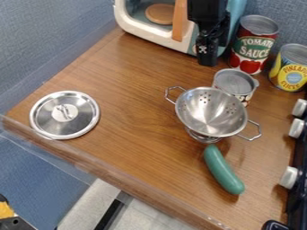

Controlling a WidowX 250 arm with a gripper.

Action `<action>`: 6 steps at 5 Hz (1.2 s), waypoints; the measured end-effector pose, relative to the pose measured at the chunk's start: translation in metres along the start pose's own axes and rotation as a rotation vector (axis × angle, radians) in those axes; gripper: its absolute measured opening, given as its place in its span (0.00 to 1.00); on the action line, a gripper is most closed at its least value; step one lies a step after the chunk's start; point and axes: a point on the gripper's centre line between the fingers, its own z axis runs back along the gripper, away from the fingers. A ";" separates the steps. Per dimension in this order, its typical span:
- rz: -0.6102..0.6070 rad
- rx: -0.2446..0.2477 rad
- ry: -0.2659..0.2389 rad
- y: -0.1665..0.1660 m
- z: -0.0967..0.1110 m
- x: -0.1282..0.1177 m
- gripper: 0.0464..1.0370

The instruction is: Moved a silver pot to upper left side of table

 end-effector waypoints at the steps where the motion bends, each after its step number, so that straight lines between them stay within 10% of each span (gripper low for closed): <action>1: 0.010 0.050 -0.008 0.006 -0.016 0.002 0.96; 2: 0.019 0.104 -0.020 0.015 -0.016 0.005 0.96; 5: 0.074 -0.042 0.077 0.064 0.049 0.006 0.96; 6: -0.049 0.018 0.156 0.090 0.042 0.005 0.96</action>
